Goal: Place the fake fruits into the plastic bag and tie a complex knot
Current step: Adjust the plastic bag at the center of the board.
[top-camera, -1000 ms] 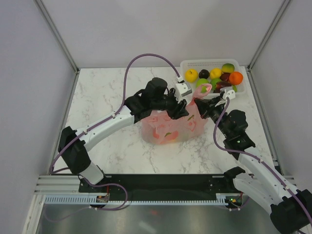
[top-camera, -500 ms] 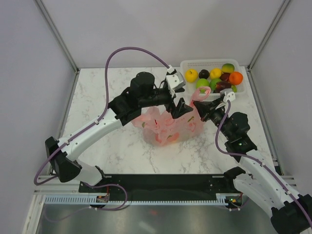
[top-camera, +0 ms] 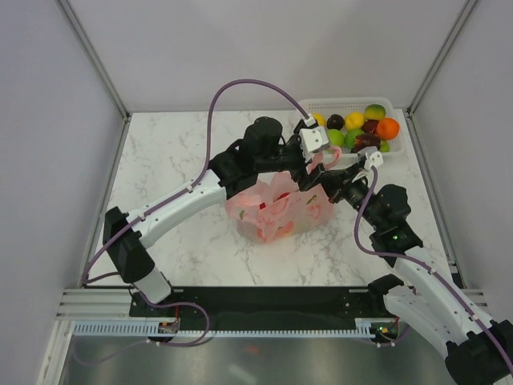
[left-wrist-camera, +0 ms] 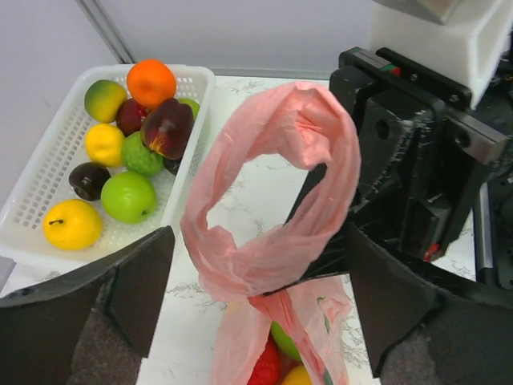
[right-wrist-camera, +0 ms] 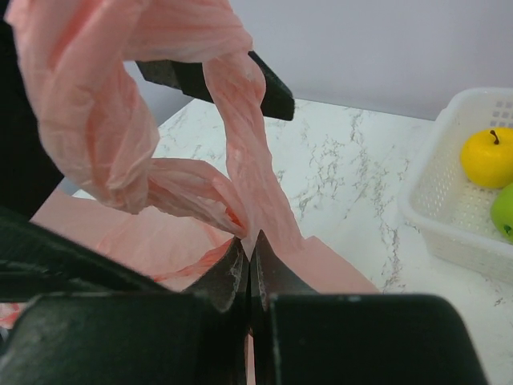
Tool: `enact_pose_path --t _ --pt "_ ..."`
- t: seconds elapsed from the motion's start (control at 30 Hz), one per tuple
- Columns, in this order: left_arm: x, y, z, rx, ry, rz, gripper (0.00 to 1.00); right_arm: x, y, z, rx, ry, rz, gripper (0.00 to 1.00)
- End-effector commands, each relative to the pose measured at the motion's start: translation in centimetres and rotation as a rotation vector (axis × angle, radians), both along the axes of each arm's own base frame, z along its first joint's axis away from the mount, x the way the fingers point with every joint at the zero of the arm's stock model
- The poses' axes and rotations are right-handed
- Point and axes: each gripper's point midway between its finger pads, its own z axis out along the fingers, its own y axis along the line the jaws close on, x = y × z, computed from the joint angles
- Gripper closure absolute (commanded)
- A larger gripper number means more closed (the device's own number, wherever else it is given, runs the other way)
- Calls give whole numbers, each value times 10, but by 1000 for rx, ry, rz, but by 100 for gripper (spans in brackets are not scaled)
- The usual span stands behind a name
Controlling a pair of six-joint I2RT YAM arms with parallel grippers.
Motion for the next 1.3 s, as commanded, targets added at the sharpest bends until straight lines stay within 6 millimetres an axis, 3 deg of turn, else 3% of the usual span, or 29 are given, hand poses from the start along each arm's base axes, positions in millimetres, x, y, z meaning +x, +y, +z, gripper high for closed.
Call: enact_pose_path --t 0.0,0.17,0.2,0.23,0.27,0.5,0.53,0.57,0.67,0.77,1.03,1.27 --pt "12 -7 38 -66 -116 18 10 -6 4 28 32 -72 37 100" --pt "16 -16 44 -104 -104 17 64 -8 4 28 27 -78 42 100" --pt "16 -17 45 -107 -98 14 86 -8 4 28 25 -76 41 100" --pt "15 -18 45 -111 -95 5 95 -8 3 28 24 -77 37 100" --pt "13 -19 46 -117 -92 0 98 -8 2 29 23 -80 34 100" --pt "15 -12 51 -130 -86 40 98 -7 -1 25 4 -78 15 100" --pt "15 -11 50 -128 -83 44 98 -8 -1 24 6 -77 15 96" --pt "15 -11 50 -130 -78 46 98 -8 -2 25 5 -84 13 68" --pt "13 -9 50 -134 -63 49 98 -10 -3 26 20 -100 8 28" --pt "11 -9 49 -138 -41 51 98 -7 -4 29 26 -105 -1 18" --pt "8 -4 53 -142 -14 61 98 16 -12 36 55 -115 -99 11" --pt "4 -2 60 -156 18 65 98 35 -5 29 41 -110 -137 13"
